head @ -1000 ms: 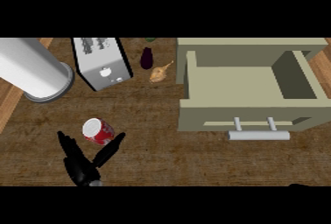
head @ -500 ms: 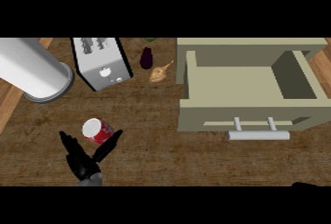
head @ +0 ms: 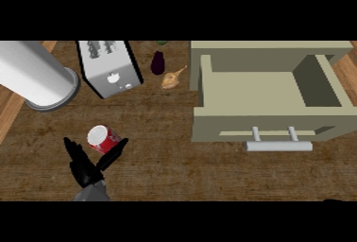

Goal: Pick up the can, place it into the drawer and close the drawer

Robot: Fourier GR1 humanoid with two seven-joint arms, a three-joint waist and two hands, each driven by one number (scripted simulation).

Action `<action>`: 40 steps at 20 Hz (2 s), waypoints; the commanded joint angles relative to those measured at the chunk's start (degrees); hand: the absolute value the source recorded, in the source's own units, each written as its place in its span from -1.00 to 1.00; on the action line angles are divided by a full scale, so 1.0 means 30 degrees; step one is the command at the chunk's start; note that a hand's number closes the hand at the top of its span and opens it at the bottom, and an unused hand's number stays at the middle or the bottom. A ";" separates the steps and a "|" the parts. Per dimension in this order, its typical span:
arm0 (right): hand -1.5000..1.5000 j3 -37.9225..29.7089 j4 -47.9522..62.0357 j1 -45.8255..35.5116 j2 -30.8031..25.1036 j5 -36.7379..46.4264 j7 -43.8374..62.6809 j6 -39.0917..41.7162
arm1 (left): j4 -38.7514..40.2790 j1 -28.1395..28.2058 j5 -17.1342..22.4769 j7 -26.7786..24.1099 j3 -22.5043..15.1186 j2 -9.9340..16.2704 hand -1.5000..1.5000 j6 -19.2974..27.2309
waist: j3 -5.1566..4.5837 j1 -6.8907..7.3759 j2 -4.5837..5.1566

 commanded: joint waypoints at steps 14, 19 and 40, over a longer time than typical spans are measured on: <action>-1.00 -0.0484 0.0487 -0.1066 -0.0042 0.0094 0.0066 -0.0086 | 0.5444 -0.4831 -0.0688 -0.1429 0.1368 0.0117 1.00 -0.4243 | 0.0000 -0.0052 0.0019; -1.00 -0.0691 -0.0005 -0.1296 -0.0261 0.0197 0.0702 -0.0249 | 0.4899 -0.4980 -0.0904 -0.1838 0.1452 0.0004 1.00 -0.4683 | 0.0000 -0.0034 0.0011; -1.00 -0.0029 -0.1926 0.0009 0.0606 0.1222 0.0950 -0.0592 | -0.0045 -1.0439 -0.5202 0.8838 -0.4555 0.1176 1.00 -0.9813 | 0.0020 0.0086 -0.0128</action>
